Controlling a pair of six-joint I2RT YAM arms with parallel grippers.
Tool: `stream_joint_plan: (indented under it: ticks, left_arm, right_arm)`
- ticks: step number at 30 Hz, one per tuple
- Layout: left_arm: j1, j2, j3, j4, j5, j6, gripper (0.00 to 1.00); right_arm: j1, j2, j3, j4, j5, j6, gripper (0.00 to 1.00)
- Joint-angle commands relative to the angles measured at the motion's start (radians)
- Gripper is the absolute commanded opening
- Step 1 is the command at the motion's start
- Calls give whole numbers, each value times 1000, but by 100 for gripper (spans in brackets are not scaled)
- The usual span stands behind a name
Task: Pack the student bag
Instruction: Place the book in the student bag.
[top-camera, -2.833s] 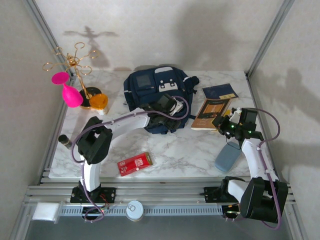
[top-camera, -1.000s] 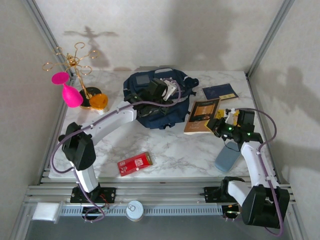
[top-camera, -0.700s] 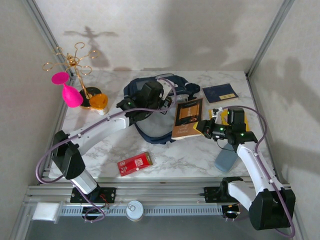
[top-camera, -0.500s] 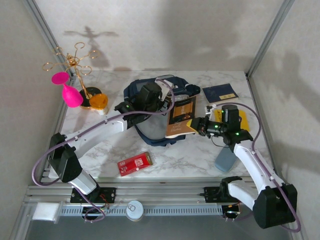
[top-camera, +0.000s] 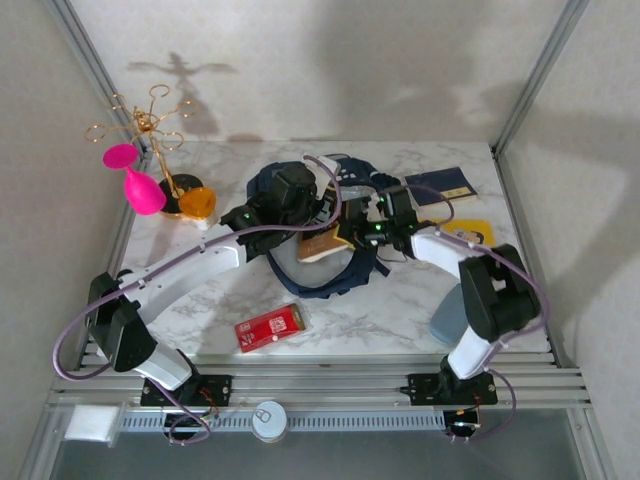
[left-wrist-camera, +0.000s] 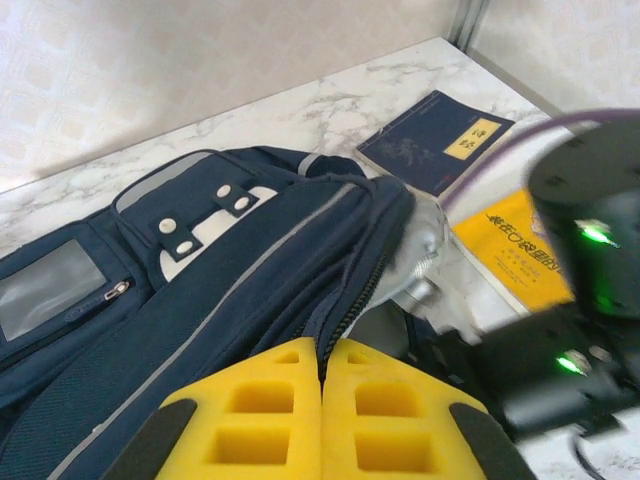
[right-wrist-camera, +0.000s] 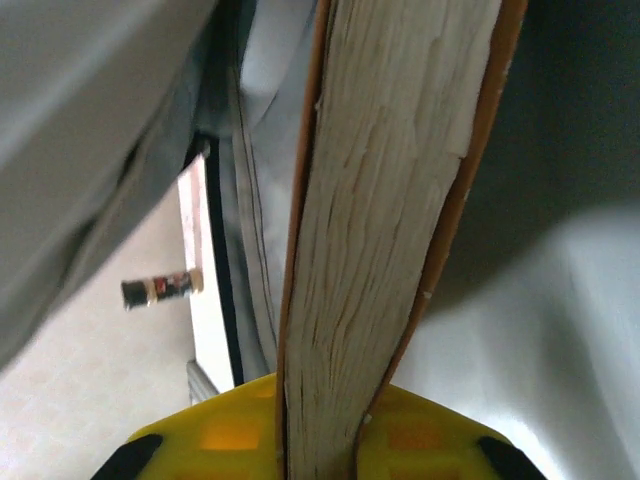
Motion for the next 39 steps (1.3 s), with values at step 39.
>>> stream_joint_plan:
  ticks: [39]
  left_arm:
    - [21,-50,39,149,-126,-74,0]
  right_arm:
    - [49,40,101,51,2,-85,0]
